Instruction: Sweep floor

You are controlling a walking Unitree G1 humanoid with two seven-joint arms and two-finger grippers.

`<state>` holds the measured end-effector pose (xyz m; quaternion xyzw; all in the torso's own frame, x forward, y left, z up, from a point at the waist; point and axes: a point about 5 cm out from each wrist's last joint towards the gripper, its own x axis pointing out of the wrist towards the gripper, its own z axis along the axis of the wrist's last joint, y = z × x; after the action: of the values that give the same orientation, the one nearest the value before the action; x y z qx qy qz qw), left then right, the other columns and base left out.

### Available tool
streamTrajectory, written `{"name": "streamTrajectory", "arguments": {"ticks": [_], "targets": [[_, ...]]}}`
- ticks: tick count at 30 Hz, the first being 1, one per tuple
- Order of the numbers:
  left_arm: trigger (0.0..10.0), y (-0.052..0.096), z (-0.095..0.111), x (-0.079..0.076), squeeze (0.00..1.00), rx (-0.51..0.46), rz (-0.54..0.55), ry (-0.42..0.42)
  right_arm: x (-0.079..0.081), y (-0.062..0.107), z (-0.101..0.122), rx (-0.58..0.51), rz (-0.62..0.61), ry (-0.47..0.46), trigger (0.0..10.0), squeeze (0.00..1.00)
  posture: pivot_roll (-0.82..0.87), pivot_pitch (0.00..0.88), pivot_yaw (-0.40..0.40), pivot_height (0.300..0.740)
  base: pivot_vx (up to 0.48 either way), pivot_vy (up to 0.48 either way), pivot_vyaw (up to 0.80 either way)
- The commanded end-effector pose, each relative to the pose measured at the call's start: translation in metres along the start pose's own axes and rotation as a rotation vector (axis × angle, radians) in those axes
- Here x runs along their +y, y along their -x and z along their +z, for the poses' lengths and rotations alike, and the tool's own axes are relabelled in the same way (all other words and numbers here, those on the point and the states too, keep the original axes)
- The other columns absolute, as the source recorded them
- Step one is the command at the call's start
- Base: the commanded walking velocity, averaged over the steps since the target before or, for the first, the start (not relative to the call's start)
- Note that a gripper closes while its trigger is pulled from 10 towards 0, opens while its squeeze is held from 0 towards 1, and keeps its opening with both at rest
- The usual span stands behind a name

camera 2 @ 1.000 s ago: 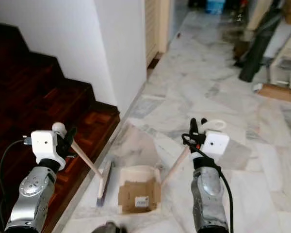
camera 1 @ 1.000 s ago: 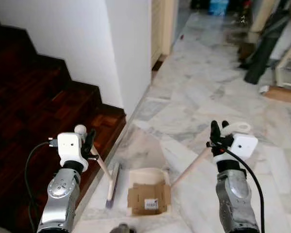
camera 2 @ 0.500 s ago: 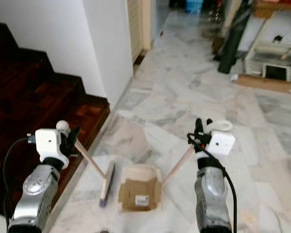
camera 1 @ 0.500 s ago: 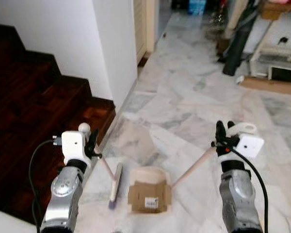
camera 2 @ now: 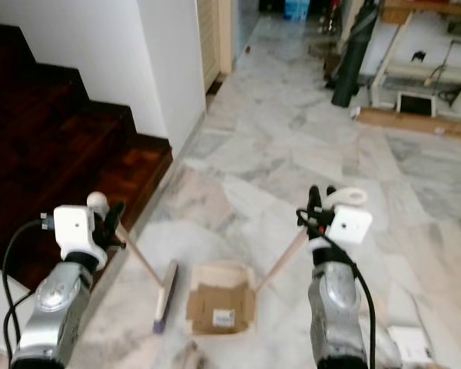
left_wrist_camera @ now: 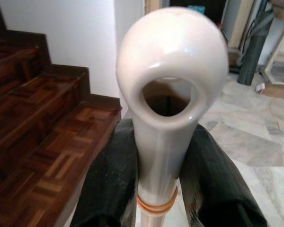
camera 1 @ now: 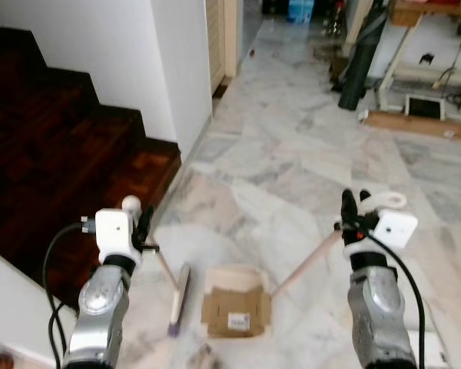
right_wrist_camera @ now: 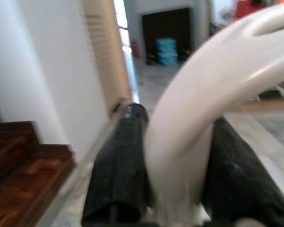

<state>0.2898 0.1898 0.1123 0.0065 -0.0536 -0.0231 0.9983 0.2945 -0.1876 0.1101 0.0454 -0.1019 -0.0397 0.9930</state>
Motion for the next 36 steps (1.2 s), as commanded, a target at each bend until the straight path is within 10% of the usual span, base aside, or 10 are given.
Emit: {"name": "streamTrajectory", "arguments": {"ticks": [1, 36], "targets": [[10.0, -0.0019, 0.007, 0.0012, 0.0, -0.032, 0.002, -0.012, -0.0006, -0.0031, 0.0089, -0.045, -0.007, -0.016, 10.0, 0.0, -0.03, 0.087, 0.017, 0.74, -0.33, 0.0, 0.0], [10.0, -0.0018, 0.006, -0.004, 0.0, -0.036, -0.026, -0.018, 0.0017, -0.0007, 0.0067, -0.04, 0.007, -0.017, 10.0, 0.0, -0.03, 0.035, 0.017, 0.74, -0.341, 0.0, 0.0]]}}
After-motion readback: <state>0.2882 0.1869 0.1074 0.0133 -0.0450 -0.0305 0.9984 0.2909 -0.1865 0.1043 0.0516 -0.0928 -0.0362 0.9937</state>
